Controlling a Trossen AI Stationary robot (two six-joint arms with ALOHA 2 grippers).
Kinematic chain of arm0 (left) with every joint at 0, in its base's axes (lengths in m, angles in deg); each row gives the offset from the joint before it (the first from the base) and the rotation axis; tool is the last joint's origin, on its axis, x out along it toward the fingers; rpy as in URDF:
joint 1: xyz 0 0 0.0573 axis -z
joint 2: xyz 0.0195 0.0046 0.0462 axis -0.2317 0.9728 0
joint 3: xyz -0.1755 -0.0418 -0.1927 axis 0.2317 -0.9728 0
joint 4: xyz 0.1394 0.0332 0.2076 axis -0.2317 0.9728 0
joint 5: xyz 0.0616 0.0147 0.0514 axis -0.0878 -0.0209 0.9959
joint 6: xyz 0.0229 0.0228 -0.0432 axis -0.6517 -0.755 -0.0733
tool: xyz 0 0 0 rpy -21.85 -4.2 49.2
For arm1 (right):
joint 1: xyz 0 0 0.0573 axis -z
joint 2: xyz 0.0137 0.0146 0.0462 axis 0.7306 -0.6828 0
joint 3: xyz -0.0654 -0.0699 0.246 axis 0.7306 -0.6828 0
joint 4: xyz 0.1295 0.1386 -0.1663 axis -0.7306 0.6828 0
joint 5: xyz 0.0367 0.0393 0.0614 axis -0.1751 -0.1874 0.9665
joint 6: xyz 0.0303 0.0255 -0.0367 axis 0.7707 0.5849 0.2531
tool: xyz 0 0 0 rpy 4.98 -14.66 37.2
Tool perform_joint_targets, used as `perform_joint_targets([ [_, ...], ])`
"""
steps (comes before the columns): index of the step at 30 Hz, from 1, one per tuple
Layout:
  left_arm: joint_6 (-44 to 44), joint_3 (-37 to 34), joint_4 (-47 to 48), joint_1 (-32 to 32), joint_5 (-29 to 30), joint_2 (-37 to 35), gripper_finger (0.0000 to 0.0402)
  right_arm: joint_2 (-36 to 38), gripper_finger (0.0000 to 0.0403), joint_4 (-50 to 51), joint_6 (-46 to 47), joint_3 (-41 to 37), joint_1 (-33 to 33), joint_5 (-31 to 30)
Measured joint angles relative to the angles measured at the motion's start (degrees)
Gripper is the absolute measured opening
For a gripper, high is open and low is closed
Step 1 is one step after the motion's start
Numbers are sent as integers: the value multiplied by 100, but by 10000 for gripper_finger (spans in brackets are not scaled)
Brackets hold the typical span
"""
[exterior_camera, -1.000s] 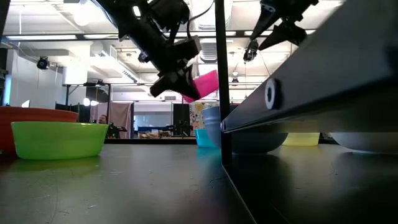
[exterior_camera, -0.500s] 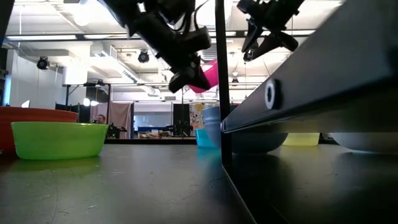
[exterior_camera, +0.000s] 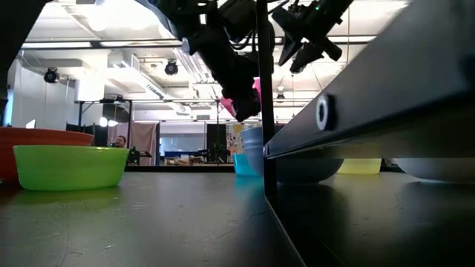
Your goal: Place and stack bowls onto a shelf
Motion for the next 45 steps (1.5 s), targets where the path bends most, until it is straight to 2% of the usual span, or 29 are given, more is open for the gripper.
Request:
perform_joint_targets([
  [5,-211,-261,-1084,21,-283,-86,0,-80,166,-54,-269,0,74,-24],
  [9,-181,-289,-1551,19,-613,-133,0,-235,166,-190,-500,0,95,22],
  [16,12,-264,-1494,-34,-749,-133,0,-376,166,-382,-597,0,115,41],
  [23,178,-309,-1172,-143,-682,-136,0,-212,166,-529,-577,-2,111,146],
  [29,113,-295,-1199,-167,-658,-136,0,-224,166,-777,-529,-4,113,535],
  [39,27,-293,-1472,-178,-680,-136,0,-449,166,-773,-561,-4,113,502],
  [45,27,-295,-1422,-184,-1025,-136,0,-591,166,-763,-592,-2,126,398],
])
